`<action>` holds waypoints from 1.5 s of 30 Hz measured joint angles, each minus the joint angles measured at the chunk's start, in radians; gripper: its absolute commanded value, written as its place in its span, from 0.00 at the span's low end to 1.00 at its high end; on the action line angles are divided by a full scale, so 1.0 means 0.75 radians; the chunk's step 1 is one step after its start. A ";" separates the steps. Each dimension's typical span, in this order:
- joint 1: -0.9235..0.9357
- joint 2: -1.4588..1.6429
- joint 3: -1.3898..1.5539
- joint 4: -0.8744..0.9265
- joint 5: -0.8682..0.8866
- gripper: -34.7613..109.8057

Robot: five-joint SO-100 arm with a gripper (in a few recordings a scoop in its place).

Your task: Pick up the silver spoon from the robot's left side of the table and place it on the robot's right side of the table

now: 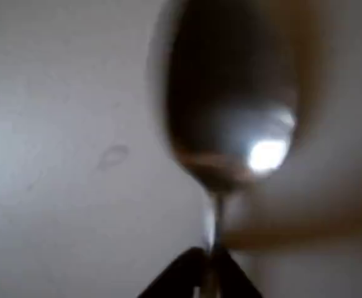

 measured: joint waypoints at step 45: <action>1.211 0.333 0.348 0.378 -0.935 0.23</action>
